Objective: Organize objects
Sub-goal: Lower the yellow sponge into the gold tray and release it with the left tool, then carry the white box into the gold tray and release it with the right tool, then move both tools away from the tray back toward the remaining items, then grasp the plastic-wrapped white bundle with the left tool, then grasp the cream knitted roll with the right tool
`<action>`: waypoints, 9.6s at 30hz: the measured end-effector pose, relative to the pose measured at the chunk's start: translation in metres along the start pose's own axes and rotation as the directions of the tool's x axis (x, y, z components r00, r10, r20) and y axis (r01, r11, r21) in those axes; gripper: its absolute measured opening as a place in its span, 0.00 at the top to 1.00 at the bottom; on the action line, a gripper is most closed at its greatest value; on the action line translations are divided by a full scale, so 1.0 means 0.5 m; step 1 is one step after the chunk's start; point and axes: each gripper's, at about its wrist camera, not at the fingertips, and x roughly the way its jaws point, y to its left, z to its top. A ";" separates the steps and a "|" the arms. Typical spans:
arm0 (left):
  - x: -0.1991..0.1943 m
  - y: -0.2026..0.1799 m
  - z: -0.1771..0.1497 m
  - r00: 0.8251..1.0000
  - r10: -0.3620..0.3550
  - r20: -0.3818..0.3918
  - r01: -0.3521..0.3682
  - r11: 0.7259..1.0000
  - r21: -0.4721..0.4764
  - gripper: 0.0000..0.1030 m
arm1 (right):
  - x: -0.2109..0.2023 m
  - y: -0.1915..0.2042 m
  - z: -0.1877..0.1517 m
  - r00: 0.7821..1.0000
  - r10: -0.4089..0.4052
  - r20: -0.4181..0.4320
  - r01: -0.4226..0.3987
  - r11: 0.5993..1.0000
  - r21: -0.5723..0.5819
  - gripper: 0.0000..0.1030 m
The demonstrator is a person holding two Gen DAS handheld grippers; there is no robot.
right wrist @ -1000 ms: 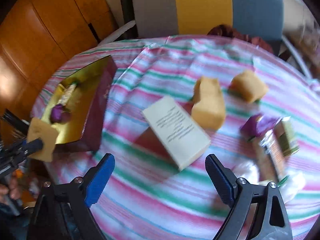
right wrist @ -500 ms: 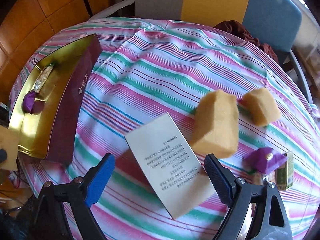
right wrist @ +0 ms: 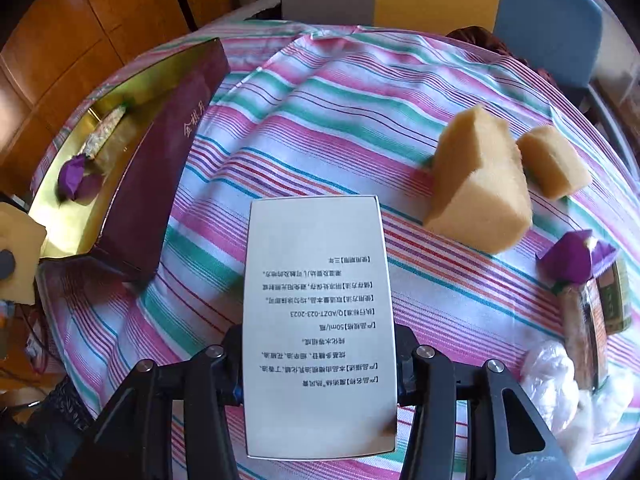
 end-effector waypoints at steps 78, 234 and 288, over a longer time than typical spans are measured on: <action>-0.029 0.174 0.010 0.899 0.437 0.032 -0.435 0.899 -0.057 0.68 | -0.007 0.005 -0.022 0.999 -0.041 0.028 0.041 0.999 -0.012 0.51; 0.370 -0.594 0.056 0.893 -0.255 -0.370 0.363 0.895 0.259 0.63 | -0.332 -0.405 -0.318 0.851 -0.314 0.422 -0.215 0.523 0.825 0.12; 0.266 -0.316 -0.061 0.972 -0.170 -0.164 0.222 0.890 0.397 0.64 | -0.073 -0.209 -0.127 0.968 -0.218 -0.126 0.247 0.922 0.299 0.48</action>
